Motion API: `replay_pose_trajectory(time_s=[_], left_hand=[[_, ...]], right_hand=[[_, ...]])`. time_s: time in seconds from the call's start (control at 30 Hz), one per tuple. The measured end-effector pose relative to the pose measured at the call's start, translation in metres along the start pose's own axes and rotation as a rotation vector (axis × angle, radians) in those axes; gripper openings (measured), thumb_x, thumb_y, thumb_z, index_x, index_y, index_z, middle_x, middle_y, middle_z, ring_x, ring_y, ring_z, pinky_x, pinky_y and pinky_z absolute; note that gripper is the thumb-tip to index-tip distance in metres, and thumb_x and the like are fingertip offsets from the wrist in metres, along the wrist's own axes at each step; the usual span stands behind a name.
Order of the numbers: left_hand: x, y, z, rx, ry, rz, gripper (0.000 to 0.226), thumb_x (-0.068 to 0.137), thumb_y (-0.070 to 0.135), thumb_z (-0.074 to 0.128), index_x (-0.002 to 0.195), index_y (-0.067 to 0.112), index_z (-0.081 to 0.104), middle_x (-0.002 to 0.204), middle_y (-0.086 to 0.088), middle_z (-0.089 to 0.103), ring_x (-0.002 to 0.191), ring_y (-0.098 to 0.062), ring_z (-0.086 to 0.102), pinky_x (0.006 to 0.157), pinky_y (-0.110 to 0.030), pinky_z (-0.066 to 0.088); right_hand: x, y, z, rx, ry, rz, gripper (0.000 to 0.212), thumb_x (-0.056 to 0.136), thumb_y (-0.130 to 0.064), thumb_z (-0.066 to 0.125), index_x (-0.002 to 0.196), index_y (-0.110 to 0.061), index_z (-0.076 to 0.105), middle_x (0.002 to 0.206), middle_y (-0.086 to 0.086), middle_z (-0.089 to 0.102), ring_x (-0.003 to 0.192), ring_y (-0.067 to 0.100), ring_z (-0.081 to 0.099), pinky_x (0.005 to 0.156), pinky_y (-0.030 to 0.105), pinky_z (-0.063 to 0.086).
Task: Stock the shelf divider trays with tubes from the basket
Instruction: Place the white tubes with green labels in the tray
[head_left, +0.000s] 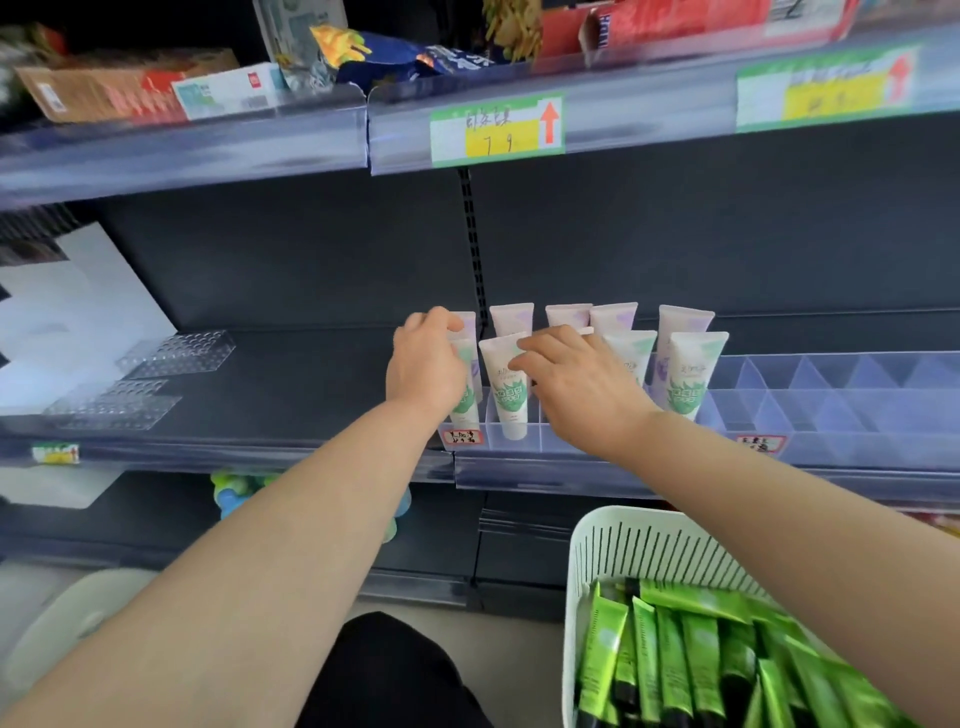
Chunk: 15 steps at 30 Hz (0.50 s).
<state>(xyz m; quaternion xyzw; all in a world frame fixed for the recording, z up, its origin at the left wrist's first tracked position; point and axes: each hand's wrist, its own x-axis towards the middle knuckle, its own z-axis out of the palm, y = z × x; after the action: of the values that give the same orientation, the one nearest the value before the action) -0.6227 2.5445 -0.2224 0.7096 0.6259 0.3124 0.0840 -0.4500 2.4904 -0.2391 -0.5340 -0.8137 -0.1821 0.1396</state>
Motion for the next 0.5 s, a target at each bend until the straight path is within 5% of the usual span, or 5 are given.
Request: replay_pose_trajectory(time_s=[0.23,0.5], left_hand=[[-0.027,0.035,0.007,0.002,0.054,0.19,0.033,0.089,0.0,0.049,0.112,0.022,0.058,0.123,0.004,0.052,0.116,-0.017,0.039,0.074,-0.031,0.037],[-0.088,0.075,0.061,0.06,-0.084,0.342,0.034,0.089,0.0,0.053,0.117,0.02,0.056,0.124,0.002,0.054,0.117,-0.018,0.043,0.091,-0.032,0.04]], right_hand=[[-0.052,0.014,-0.003,0.005,-0.037,0.063,0.042,0.084,-0.01,0.057,0.125,-0.019,0.055,0.13,0.001,0.054,0.121,0.024,0.044,0.093,0.037,0.038],[-0.132,0.053,-0.001,-0.017,-0.143,0.184,0.048,0.08,-0.008,0.055,0.126,-0.022,0.052,0.127,-0.002,0.054,0.118,0.023,0.046,0.089,0.036,0.04]])
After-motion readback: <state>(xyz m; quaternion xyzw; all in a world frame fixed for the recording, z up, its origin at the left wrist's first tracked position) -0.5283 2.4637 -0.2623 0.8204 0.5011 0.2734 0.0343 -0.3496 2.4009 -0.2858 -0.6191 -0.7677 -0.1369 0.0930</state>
